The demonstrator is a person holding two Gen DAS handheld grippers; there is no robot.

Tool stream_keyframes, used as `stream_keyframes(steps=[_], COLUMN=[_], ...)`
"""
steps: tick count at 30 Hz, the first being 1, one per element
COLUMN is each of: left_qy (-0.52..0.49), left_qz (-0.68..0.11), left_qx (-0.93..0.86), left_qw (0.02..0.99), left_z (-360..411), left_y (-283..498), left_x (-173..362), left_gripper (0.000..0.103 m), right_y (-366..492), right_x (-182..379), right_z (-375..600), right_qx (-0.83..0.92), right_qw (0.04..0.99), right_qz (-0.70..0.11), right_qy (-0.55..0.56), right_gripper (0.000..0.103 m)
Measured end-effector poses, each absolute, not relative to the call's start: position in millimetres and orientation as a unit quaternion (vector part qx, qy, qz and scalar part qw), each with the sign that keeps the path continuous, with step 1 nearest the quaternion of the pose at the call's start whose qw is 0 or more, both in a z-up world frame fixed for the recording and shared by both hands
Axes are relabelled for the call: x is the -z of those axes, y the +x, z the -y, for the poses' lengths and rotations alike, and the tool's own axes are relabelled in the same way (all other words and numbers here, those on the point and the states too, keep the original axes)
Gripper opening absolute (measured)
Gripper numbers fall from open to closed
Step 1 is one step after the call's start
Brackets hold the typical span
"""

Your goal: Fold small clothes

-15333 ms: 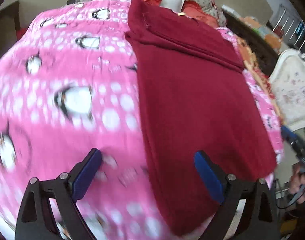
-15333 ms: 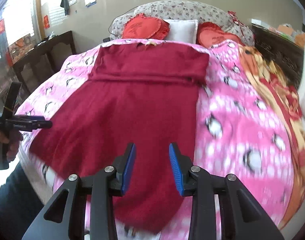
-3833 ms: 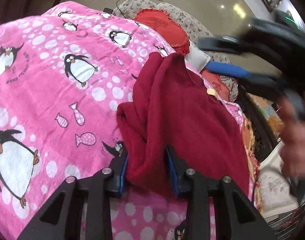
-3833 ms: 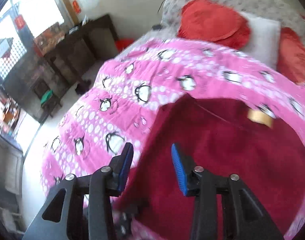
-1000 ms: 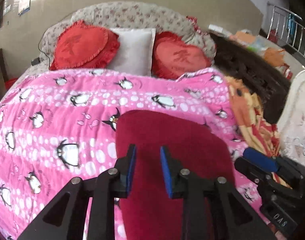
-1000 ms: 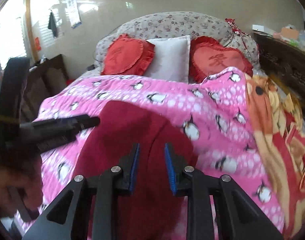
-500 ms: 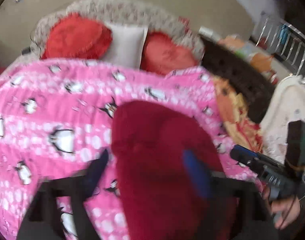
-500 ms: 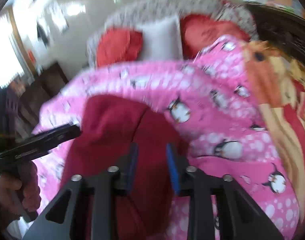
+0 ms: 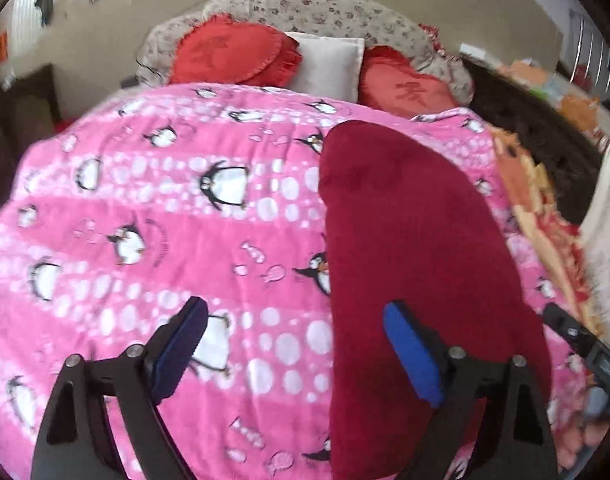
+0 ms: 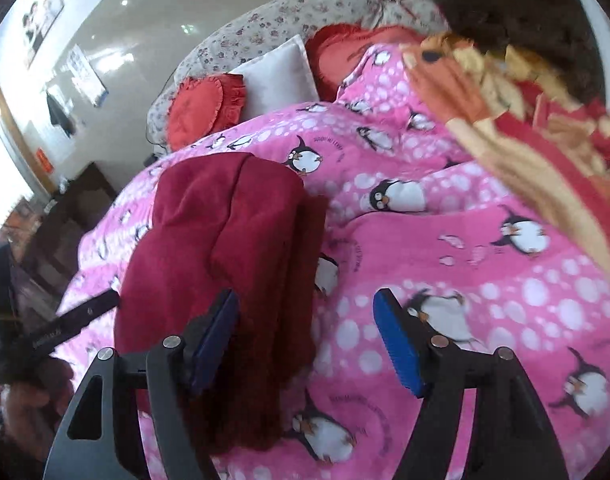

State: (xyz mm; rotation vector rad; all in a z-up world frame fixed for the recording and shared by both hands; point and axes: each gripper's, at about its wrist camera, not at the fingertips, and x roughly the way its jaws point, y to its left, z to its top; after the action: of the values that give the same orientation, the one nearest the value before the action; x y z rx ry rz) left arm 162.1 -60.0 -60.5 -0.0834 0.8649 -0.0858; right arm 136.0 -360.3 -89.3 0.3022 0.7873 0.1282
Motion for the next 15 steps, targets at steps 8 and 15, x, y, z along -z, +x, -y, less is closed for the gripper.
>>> stream_keyframes(steps=[8, 15], left_qy=[0.001, -0.002], left_qz=[-0.415, -0.427], left_qx=[0.018, 0.026], left_qw=[0.91, 0.904], left_z=[69, 67], left_y=[150, 155], left_x=[54, 58], left_gripper=[0.089, 0.089], right_y=[97, 90], right_x=[46, 77], right_z=[276, 234], right_qx=[-0.08, -0.188], right_qw=[0.938, 0.908], right_qz=[-0.335, -0.367], right_qy=[-0.038, -0.069], right_gripper=[0.04, 0.009])
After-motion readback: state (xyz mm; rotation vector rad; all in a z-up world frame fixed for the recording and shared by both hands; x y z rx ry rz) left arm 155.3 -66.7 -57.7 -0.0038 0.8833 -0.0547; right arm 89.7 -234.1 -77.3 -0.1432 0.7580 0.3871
